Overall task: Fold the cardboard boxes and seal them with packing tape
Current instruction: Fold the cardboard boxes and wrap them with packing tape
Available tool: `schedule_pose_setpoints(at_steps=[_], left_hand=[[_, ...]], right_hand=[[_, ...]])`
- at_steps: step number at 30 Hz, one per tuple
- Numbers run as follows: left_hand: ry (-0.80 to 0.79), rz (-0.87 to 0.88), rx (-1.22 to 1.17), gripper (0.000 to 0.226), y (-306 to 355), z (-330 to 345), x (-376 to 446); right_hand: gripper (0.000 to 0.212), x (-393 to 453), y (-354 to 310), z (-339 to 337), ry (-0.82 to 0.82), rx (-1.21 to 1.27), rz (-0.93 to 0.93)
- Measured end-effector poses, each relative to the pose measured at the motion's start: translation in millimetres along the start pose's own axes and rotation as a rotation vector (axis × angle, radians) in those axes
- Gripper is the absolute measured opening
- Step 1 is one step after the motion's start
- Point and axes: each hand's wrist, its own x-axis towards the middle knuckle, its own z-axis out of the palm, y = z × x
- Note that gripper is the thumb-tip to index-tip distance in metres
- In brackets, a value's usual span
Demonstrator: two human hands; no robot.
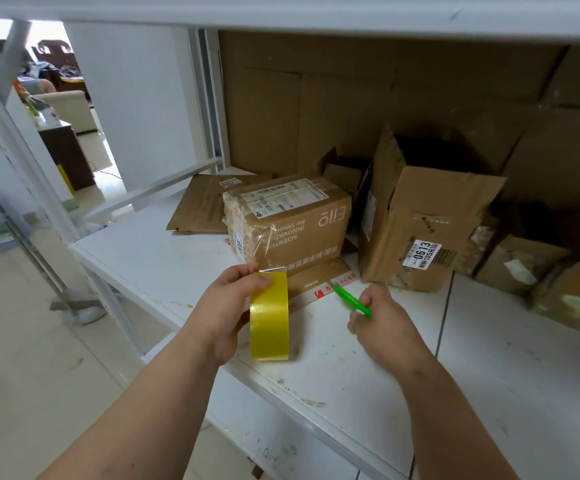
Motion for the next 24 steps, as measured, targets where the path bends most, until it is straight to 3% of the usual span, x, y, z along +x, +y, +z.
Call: schedule_pose_setpoints(at_steps=[6,12,16,24], left_hand=[[0.022,0.007,0.008,0.02,-3,5,2],[0.059,0.047,-0.017,0.012,-4,8,2],[0.065,0.064,-0.042,0.001,-2,11,2],[0.09,0.104,-0.007,0.013,-3,14,2]], right_hand=[[0.014,10,-38,-7,0.041,0.116,-0.292],[0.01,24,-69,-1,-0.001,-0.039,-0.461],[0.01,30,-79,5,0.018,-0.189,-0.506],[0.018,38,-88,8,0.047,-0.258,-0.507]])
